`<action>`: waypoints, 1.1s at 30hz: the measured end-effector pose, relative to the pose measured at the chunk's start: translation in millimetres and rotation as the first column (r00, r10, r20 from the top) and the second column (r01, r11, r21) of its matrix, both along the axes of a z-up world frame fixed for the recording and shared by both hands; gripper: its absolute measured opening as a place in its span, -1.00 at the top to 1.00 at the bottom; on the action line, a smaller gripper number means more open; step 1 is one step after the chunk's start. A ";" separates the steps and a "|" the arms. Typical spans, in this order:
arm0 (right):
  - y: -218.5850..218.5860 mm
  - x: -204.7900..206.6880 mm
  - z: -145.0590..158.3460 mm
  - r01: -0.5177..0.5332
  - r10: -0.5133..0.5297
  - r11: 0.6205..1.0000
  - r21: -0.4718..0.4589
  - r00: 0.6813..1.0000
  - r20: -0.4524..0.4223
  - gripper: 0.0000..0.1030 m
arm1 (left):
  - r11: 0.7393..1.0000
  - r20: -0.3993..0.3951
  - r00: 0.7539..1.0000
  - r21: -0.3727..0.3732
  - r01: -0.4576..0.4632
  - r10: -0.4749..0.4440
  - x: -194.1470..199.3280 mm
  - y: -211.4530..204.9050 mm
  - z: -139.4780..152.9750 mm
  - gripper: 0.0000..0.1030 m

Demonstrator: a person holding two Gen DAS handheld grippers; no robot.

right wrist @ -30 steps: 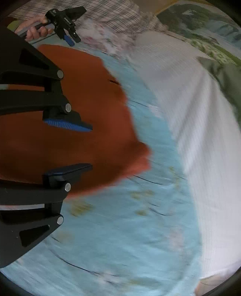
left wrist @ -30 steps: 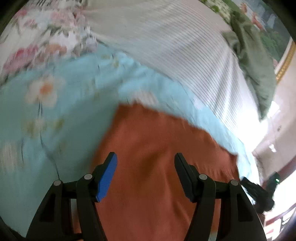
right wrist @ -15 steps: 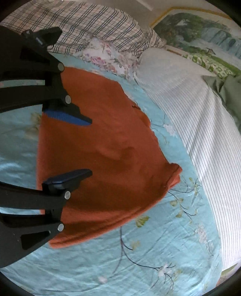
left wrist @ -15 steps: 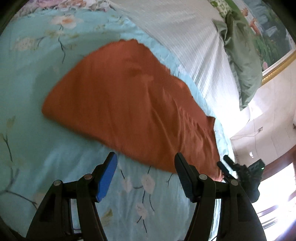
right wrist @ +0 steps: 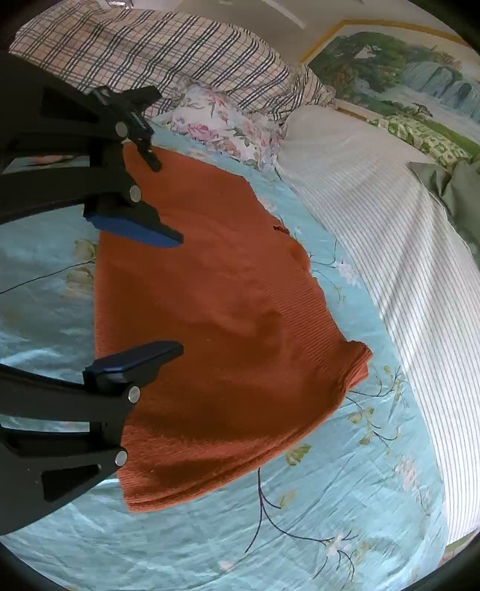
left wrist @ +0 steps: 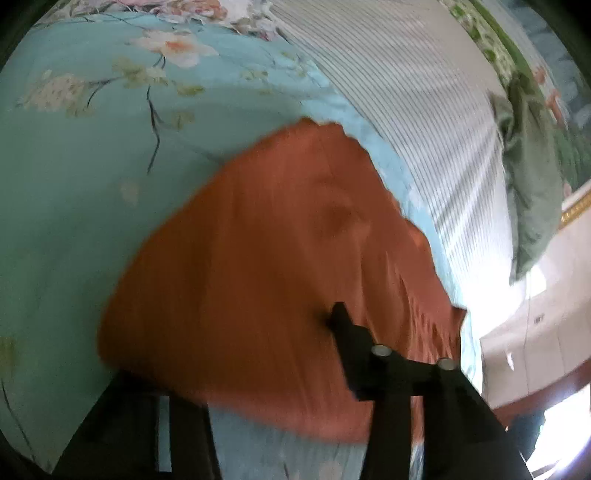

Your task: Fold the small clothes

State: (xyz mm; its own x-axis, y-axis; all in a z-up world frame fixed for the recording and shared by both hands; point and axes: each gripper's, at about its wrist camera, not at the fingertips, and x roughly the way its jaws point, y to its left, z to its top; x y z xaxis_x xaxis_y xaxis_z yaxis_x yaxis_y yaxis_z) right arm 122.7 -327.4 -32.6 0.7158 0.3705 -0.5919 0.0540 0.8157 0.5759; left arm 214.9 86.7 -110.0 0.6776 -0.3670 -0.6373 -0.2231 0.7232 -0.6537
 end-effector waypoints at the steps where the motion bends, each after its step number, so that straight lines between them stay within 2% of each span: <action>1: -1.1 0.9 -0.8 0.001 -0.001 1.000 0.003 1.000 -0.001 -0.05 | 1.000 0.000 1.000 0.002 -0.007 0.007 4.1 1.7 0.7 0.34; 4: -6.4 3.8 -0.4 0.003 -0.003 1.000 0.009 1.000 0.001 -0.05 | 1.000 0.008 1.000 0.007 -0.020 0.020 9.0 4.3 6.7 0.61; 7: -12.9 6.7 1.2 0.007 -0.007 1.000 0.009 1.000 0.007 -0.05 | 0.995 0.059 0.998 0.094 0.012 -0.018 4.7 -11.3 28.6 0.74; 10: -20.8 11.0 3.3 0.008 -0.009 0.999 0.031 1.000 0.011 -0.05 | 0.981 0.120 0.987 0.174 0.082 -0.104 0.9 -38.4 55.4 0.79; 13: -29.0 15.4 6.5 0.000 -0.002 0.997 0.074 1.000 0.016 -0.05 | 0.946 0.161 0.962 0.276 0.170 -0.219 -0.6 -80.2 79.6 0.80; 15: -33.1 19.6 8.2 -0.010 0.008 0.996 0.091 1.000 0.016 -0.05 | 0.900 0.177 0.933 0.368 0.234 -0.314 -3.5 -115.6 91.7 0.80; 18: -36.7 30.5 9.7 -0.033 0.033 0.993 0.115 0.999 0.001 -0.05 | 0.789 0.154 0.881 0.533 0.307 -0.447 -9.8 -175.7 95.1 0.80; 20: -34.7 41.1 8.2 -0.061 0.063 0.989 0.137 0.998 -0.013 -0.05 | 0.697 0.118 0.849 0.634 0.335 -0.515 -13.3 -214.6 85.8 0.79; 23: -28.1 57.6 3.0 -0.100 0.107 0.983 0.157 0.994 -0.035 -0.05 | 0.586 0.050 0.829 0.731 0.349 -0.557 -14.8 -250.0 60.7 0.78; 25: -17.3 74.7 -3.1 -0.145 0.158 0.973 0.179 0.986 -0.061 -0.18 | 0.538 0.015 0.822 0.762 0.359 -0.570 -15.3 -261.2 47.0 0.77; 27: -5.6 90.2 -7.8 -0.185 0.203 0.964 0.193 0.976 -0.076 -0.45 | 0.505 0.013 0.815 0.791 0.347 -0.580 -19.0 -265.2 40.5 0.77; 28: 0.3 96.7 -9.3 -0.204 0.223 0.959 0.197 0.972 -0.080 -0.46 | 0.499 0.018 0.811 0.796 0.343 -0.585 -21.0 -263.4 40.8 0.78; 33: 33.7 146.0 -18.0 -0.305 0.337 0.921 0.243 0.936 -0.101 -0.47 | 0.523 0.056 0.792 0.778 0.348 -0.609 -24.6 -255.0 49.6 0.81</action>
State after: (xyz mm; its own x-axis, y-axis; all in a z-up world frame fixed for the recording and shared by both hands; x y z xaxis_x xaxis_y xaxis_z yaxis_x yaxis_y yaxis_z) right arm 268.8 -293.7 -50.5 0.4534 0.6985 -0.5536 -0.0976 0.6563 0.7482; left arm 190.4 -168.3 -60.4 0.7291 -0.2242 -0.6467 0.4033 0.9041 0.1412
